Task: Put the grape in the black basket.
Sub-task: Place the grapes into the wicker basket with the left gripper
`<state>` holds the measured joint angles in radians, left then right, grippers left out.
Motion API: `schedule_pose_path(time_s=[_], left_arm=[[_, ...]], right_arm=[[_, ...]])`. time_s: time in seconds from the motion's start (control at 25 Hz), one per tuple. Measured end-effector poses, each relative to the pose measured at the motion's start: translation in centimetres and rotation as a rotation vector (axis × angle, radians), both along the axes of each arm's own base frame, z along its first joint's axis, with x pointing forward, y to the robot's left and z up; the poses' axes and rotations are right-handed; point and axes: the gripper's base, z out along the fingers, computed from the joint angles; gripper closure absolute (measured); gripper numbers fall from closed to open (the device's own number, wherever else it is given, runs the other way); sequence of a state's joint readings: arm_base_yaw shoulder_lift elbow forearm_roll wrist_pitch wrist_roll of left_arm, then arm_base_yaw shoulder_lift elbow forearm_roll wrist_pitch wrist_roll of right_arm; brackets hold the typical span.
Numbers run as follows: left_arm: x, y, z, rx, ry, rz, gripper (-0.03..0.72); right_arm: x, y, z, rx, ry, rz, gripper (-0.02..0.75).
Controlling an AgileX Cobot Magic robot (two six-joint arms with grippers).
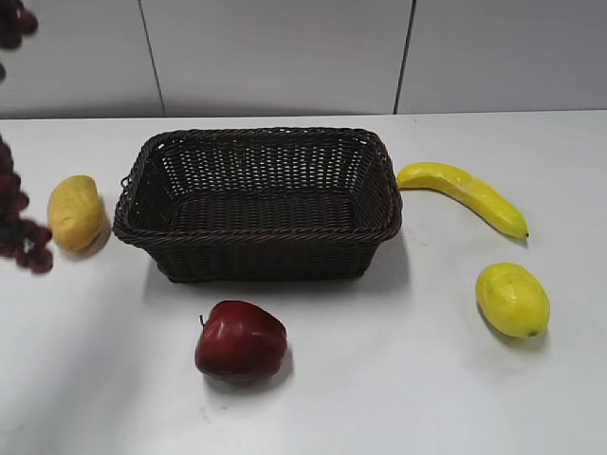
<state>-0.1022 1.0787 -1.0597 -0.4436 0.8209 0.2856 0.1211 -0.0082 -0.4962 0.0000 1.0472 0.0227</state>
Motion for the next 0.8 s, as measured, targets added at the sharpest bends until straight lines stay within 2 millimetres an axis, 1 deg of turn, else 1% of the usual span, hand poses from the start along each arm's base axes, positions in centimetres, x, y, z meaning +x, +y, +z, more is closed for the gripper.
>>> schedule_pose_path(time_s=[0.16, 0.28, 0.36, 0.48, 0.6, 0.8], left_arm=[[1.1, -0.3, 4.0, -0.047, -0.105, -0.004, 0.370], [3.0, -1.2, 5.1, -0.070, -0.121, -0.027, 0.372], [4.4, -2.2, 5.1, -0.074, -0.111, -0.058, 0.372], [6.6, -4.6, 4.2, -0.077, -0.080, -0.120, 0.375], [8.6, -7.5, 2.6, -0.078, -0.051, -0.178, 0.376], [11.9, -11.6, -1.6, -0.077, -0.037, -0.193, 0.376]], right_arm=[[0.0, 0.0, 0.0, 0.000, 0.000, 0.000, 0.148], [0.0, 0.0, 0.0, 0.000, 0.000, 0.000, 0.148], [0.0, 0.0, 0.0, 0.000, 0.000, 0.000, 0.148], [0.0, 0.0, 0.0, 0.000, 0.000, 0.000, 0.148], [0.0, 0.0, 0.0, 0.000, 0.000, 0.000, 0.148], [0.0, 0.0, 0.0, 0.000, 0.000, 0.000, 0.148]])
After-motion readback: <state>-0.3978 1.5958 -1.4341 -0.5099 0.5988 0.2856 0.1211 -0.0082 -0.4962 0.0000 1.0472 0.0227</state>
